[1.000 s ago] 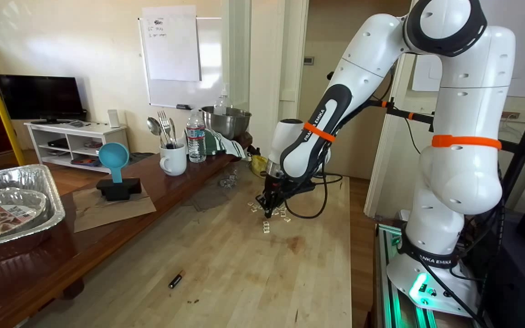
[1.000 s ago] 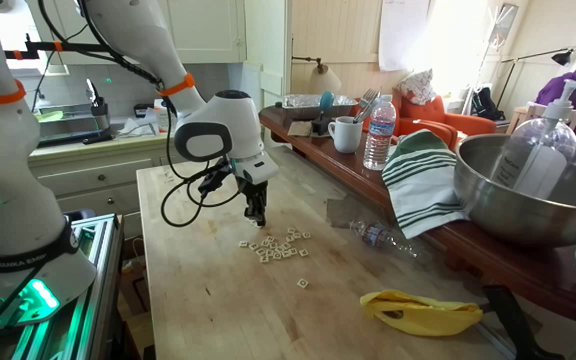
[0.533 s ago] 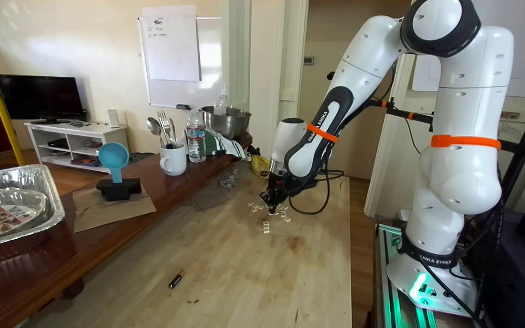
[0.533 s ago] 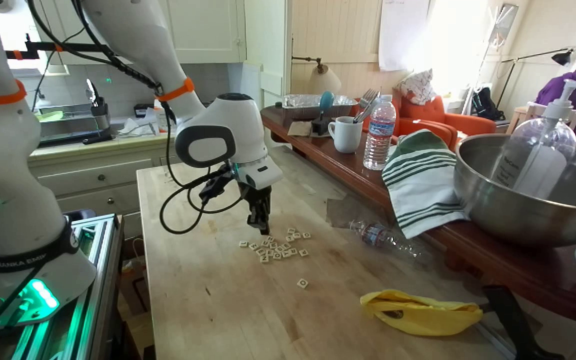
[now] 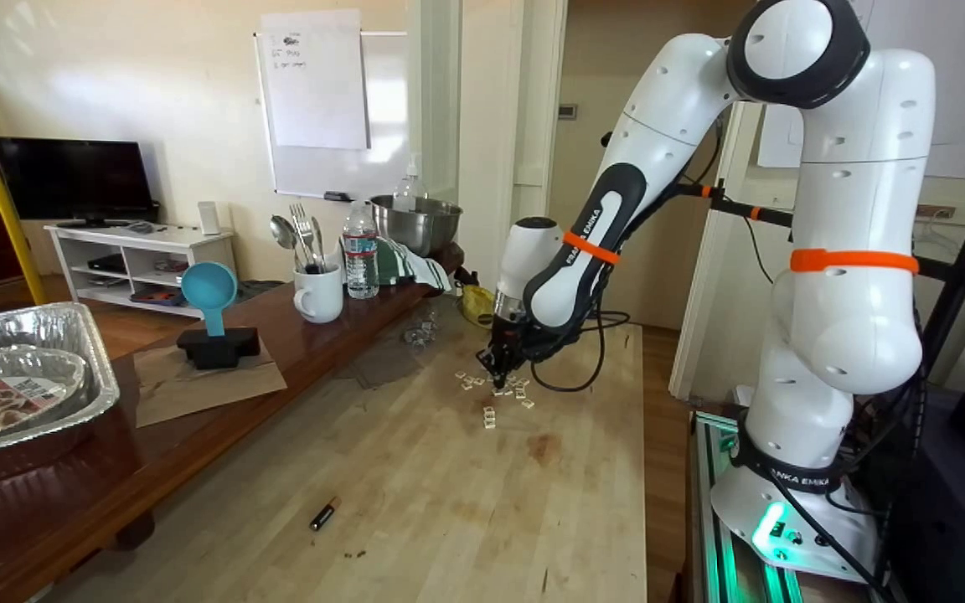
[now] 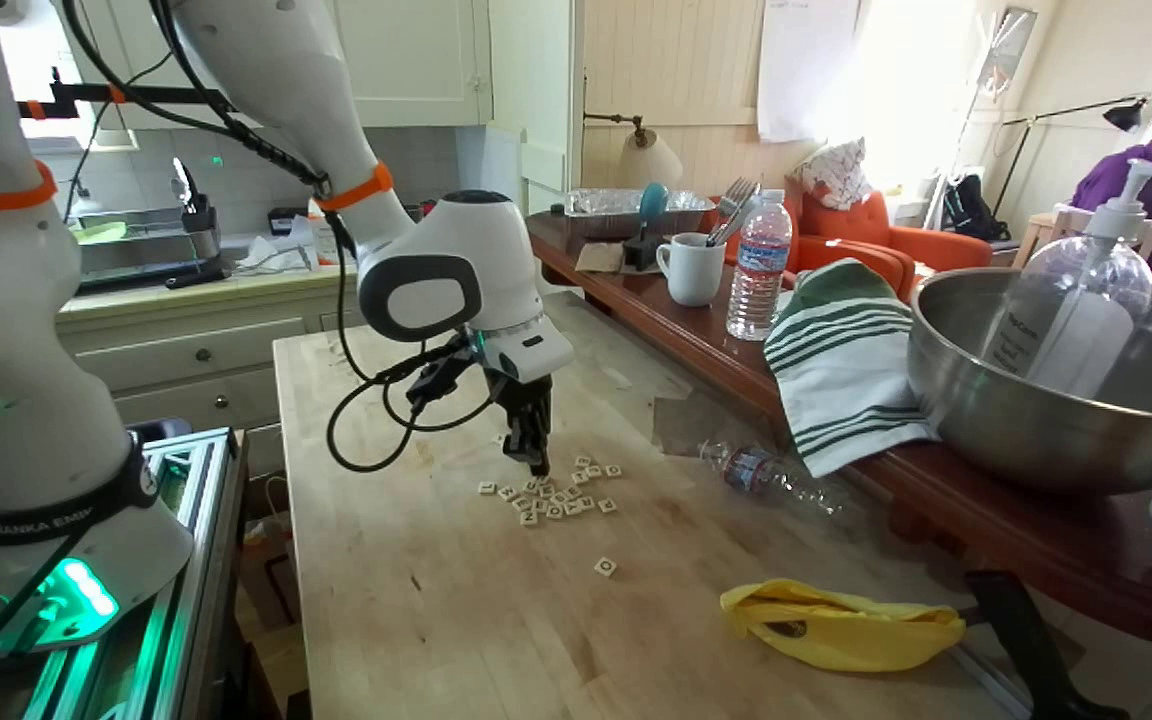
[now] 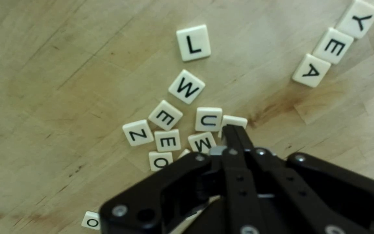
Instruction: Move the small objects on the table
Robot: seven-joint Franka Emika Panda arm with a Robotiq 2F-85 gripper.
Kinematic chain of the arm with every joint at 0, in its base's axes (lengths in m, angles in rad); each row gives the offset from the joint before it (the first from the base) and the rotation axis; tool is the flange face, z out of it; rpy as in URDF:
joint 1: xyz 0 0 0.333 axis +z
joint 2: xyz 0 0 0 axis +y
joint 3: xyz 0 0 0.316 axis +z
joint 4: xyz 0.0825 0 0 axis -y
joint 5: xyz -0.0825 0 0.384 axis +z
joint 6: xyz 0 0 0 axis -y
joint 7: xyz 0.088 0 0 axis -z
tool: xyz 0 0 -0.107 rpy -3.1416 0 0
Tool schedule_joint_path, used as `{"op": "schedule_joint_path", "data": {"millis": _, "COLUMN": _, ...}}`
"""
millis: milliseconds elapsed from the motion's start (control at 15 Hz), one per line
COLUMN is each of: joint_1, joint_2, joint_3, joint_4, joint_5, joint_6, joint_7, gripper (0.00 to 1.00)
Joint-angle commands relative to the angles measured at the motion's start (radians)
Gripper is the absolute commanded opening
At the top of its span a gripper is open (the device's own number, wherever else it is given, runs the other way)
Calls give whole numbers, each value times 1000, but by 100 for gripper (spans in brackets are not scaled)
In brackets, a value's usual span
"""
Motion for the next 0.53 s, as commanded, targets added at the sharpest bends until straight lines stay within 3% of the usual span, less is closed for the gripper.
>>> {"op": "schedule_joint_path", "data": {"millis": 0, "joint_1": 29, "joint_2": 51, "joint_3": -33, "joint_4": 27, "joint_5": -55, "joint_6": 28, "joint_7": 67, "gripper": 0}}
{"op": "schedule_joint_path", "data": {"millis": 267, "joint_1": 60, "joint_2": 84, "joint_3": -51, "joint_4": 49, "joint_5": -69, "joint_6": 27, "joint_7": 81, "gripper": 0}}
{"op": "schedule_joint_path", "data": {"millis": 467, "joint_1": 63, "joint_2": 84, "joint_3": -22, "joint_4": 54, "joint_5": -28, "joint_6": 10, "joint_7": 42, "gripper": 0}}
